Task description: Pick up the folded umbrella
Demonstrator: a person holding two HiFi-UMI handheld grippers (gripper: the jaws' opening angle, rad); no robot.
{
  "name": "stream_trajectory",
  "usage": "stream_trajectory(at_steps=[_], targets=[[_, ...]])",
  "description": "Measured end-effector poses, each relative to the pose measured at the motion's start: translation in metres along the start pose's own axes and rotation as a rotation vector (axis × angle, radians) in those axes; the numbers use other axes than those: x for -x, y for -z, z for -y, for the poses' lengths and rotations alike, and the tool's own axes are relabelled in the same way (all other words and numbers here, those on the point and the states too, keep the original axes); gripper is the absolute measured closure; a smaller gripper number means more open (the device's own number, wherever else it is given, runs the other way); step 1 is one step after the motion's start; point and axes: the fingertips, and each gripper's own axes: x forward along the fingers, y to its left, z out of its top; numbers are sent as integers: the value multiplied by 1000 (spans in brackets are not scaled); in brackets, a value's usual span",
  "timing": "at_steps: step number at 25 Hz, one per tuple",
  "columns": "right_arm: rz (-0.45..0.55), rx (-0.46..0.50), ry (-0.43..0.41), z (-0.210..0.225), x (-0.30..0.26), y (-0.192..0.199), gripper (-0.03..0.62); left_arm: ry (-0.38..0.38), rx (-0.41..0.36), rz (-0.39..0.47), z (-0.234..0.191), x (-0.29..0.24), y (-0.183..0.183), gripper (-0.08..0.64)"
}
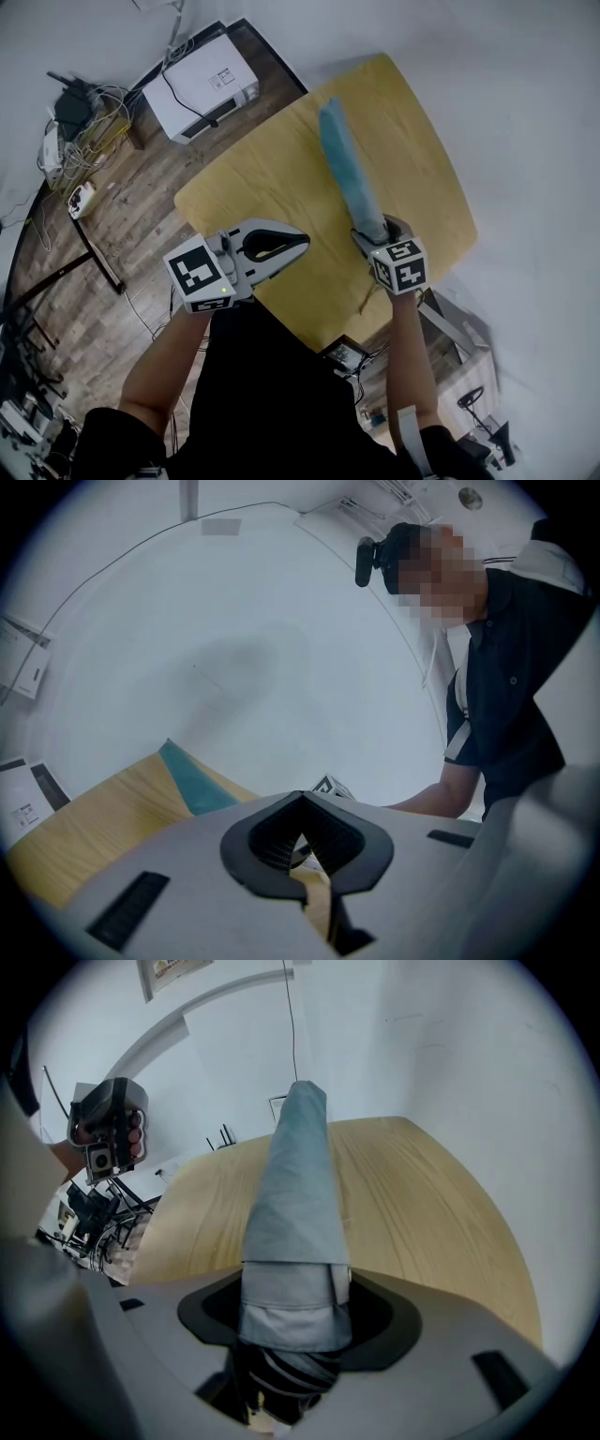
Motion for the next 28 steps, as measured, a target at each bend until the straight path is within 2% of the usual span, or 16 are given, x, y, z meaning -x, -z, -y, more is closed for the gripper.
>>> stream_trajectory(at_steps=[17,28], targets=[[-93,33,10,-5,-9,15,315,0,-8,15,4,6,-3,552],[-103,12,-13,-6,-12,21,314,3,-12,14,9,5,-2,552]])
